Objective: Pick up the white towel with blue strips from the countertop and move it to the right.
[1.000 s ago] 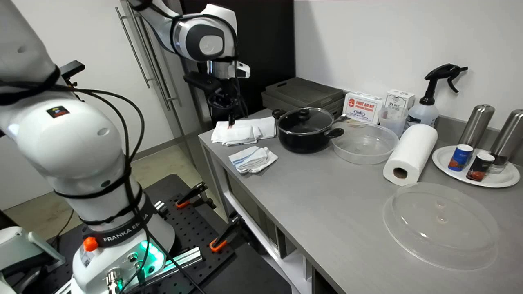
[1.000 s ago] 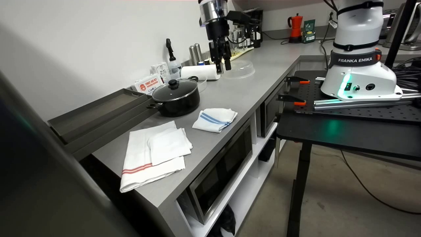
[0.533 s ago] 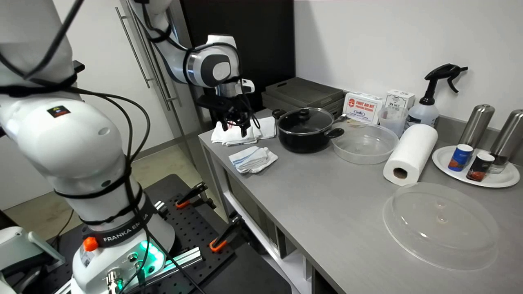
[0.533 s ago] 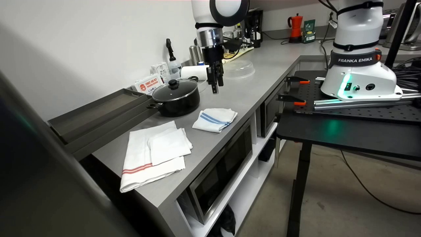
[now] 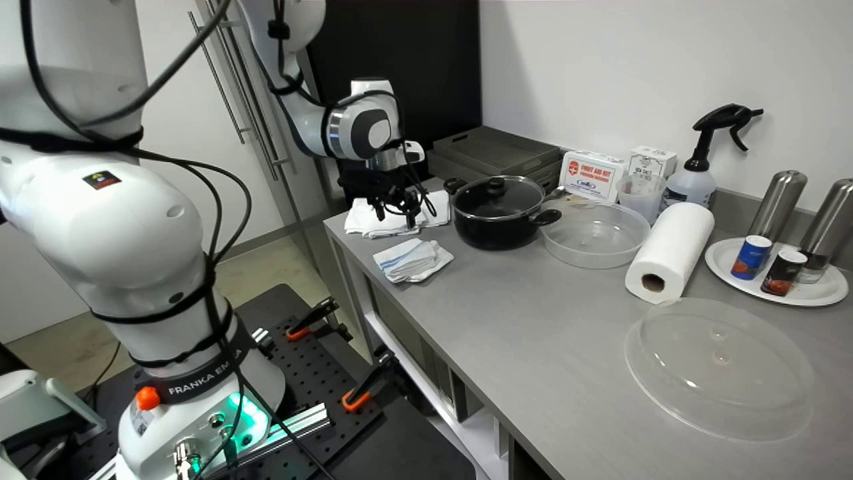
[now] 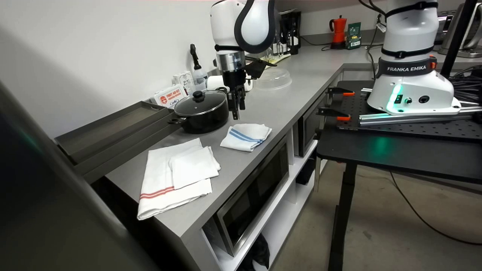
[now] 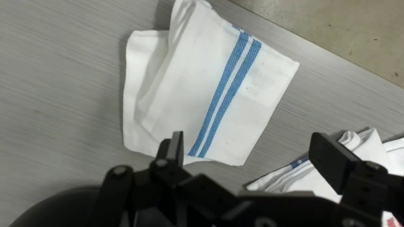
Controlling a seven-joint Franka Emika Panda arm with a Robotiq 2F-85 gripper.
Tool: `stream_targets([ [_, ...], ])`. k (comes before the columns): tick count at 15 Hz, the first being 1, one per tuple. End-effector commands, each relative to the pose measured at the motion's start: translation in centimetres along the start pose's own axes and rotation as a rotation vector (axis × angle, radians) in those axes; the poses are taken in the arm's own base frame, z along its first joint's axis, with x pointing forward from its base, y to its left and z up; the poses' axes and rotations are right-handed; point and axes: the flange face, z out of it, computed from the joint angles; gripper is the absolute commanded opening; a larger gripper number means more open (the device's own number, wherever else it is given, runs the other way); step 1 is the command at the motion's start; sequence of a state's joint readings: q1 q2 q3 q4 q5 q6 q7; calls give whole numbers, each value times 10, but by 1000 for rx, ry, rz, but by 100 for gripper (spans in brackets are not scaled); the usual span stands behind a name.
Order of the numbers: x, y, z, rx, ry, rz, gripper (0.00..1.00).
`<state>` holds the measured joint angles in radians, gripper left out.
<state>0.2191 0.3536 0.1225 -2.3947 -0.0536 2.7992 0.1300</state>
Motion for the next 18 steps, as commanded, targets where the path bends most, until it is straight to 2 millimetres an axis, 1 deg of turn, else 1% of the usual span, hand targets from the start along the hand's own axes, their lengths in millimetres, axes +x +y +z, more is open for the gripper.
stream_targets([
  [1,28,7,29,-13,-2,28,100],
  [4,44,23,53,-17,-14,58,100],
  [6,52,30,66,-16,-21,77,100],
  [9,55,30,80,1,-39,93,100],
  [11,50,24,86,13,-47,87,100],
  [14,39,15,92,24,-66,75,100],
  [16,33,12,93,26,-67,70,100],
  [18,30,14,93,29,-65,72,100],
])
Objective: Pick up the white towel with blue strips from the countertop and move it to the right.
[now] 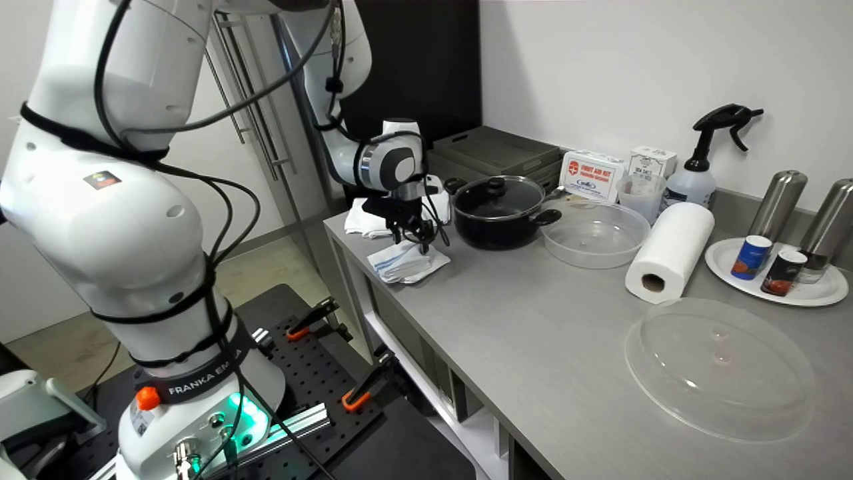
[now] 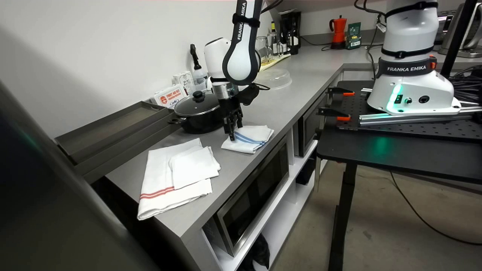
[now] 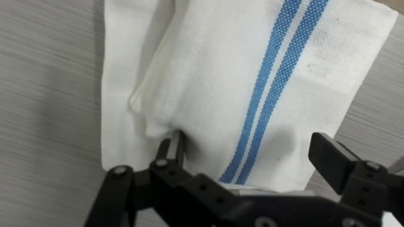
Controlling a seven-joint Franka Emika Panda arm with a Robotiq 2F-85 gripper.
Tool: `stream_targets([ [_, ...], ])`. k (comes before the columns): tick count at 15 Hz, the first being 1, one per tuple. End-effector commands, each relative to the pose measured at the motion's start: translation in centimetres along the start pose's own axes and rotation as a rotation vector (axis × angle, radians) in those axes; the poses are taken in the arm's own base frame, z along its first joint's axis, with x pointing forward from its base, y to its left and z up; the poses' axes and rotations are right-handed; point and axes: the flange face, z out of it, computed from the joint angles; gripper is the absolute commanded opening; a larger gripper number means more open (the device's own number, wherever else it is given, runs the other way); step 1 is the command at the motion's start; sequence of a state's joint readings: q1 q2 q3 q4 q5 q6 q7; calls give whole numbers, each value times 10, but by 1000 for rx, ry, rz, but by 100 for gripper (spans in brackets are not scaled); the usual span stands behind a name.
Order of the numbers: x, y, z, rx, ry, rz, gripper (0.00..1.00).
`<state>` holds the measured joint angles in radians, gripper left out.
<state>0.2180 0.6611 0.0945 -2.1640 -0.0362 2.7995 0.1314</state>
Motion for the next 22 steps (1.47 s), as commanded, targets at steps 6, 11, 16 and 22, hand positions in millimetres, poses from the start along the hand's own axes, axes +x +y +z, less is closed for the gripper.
stream_targets([
  [6,-3,22,4,40,10,67,100],
  [11,-4,41,5,63,6,118,100],
  [16,-21,33,12,62,-24,110,100],
  [22,-39,24,23,68,-46,101,100],
])
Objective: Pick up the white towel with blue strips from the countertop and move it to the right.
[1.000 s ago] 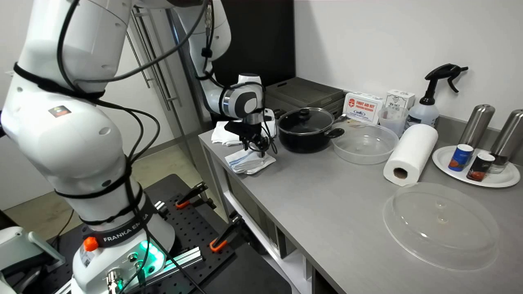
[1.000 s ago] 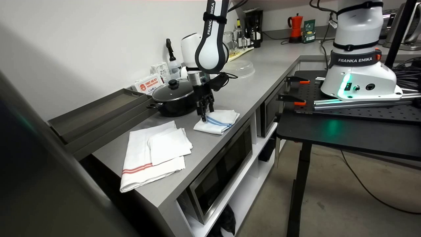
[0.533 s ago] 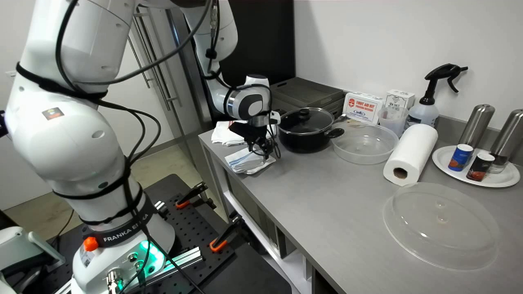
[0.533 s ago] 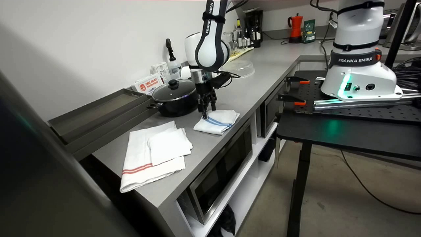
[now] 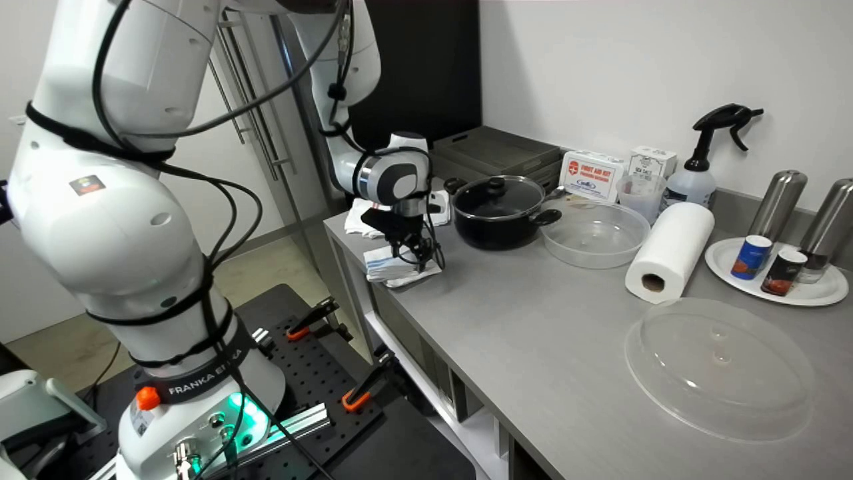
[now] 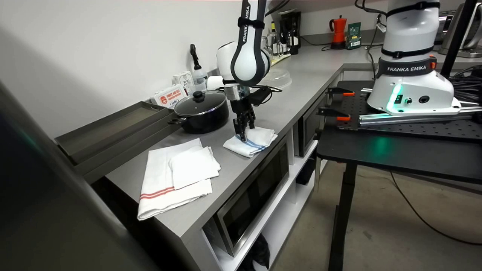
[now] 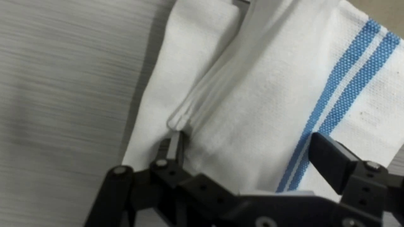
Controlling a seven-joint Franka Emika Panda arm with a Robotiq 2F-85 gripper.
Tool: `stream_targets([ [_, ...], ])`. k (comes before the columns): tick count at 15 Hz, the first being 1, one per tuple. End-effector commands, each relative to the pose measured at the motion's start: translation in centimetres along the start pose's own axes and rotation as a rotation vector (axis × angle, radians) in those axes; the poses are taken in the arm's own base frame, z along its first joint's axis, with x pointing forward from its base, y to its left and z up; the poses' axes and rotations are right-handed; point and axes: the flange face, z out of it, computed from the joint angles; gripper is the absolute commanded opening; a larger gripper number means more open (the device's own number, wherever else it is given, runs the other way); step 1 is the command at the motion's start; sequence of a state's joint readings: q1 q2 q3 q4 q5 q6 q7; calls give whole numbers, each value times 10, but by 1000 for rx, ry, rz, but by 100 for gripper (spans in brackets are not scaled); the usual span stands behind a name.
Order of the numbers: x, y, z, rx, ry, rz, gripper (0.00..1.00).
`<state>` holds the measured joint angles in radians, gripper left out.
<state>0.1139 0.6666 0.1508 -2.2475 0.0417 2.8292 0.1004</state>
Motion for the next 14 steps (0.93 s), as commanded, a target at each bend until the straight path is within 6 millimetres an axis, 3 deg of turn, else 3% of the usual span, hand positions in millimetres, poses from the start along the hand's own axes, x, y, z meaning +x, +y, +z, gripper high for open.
stream_targets([
  [1,-8,-2,4,11,16,1,100],
  [7,-3,12,6,9,39,38,100],
  [14,4,45,-1,9,68,109,100],
])
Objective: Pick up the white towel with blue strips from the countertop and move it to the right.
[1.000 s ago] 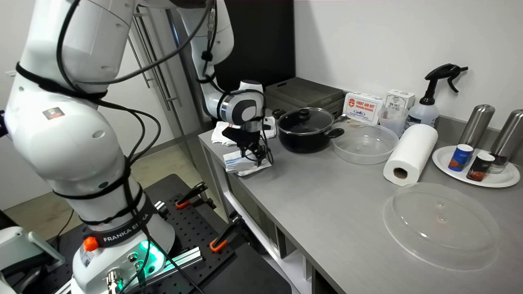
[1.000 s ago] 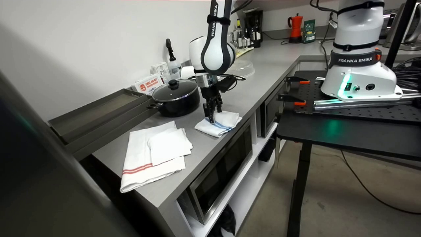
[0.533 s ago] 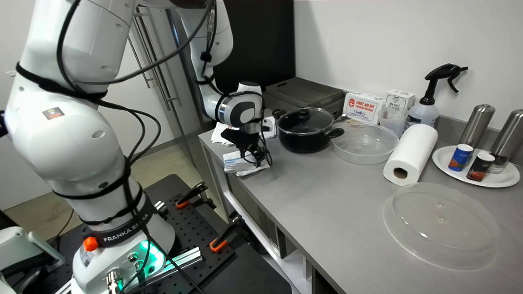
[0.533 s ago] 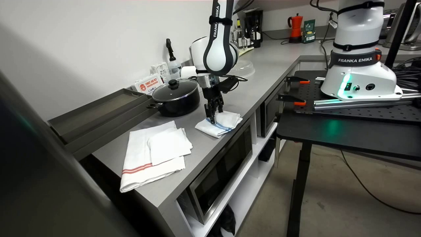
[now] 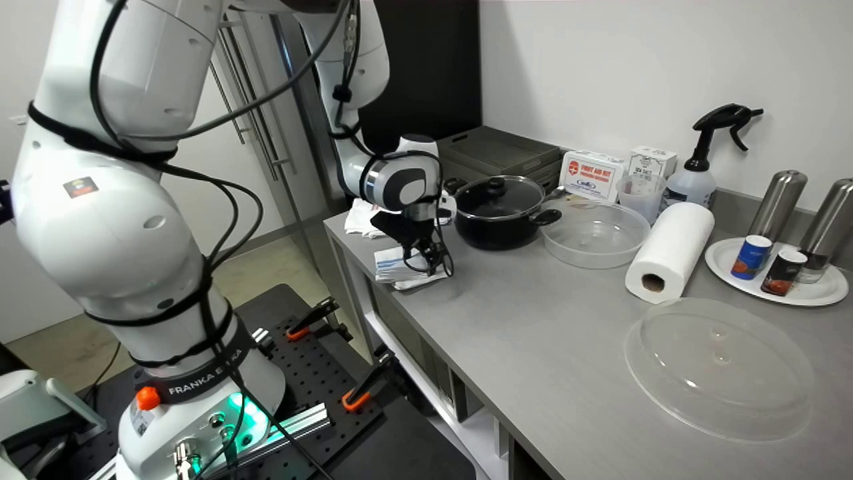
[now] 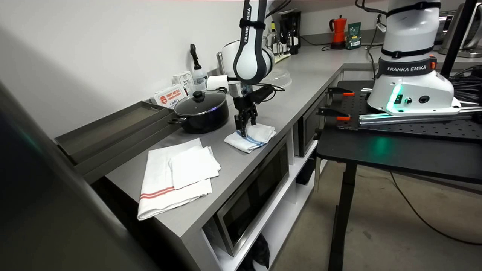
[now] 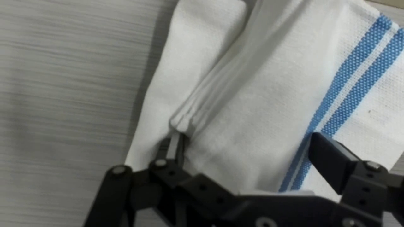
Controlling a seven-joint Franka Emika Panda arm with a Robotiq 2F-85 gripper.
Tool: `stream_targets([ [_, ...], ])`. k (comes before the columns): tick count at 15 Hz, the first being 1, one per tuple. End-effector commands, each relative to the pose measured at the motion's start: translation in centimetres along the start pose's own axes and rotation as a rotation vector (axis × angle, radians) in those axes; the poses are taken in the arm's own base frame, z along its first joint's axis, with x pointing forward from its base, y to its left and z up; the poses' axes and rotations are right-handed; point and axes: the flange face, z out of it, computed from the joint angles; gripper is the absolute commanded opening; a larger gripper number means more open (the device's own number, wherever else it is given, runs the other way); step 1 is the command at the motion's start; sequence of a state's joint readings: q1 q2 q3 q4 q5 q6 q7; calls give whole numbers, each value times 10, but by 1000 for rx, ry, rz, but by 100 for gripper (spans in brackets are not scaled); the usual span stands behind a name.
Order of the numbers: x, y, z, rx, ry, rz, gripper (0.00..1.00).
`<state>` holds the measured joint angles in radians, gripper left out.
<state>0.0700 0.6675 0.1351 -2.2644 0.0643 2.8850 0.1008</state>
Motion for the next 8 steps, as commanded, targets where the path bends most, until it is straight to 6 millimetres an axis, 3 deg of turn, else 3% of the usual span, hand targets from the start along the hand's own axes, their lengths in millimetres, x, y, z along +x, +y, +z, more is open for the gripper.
stream_targets([
  [1,4,18,0,6,28,43,100],
  [8,14,69,-10,10,61,156,100],
])
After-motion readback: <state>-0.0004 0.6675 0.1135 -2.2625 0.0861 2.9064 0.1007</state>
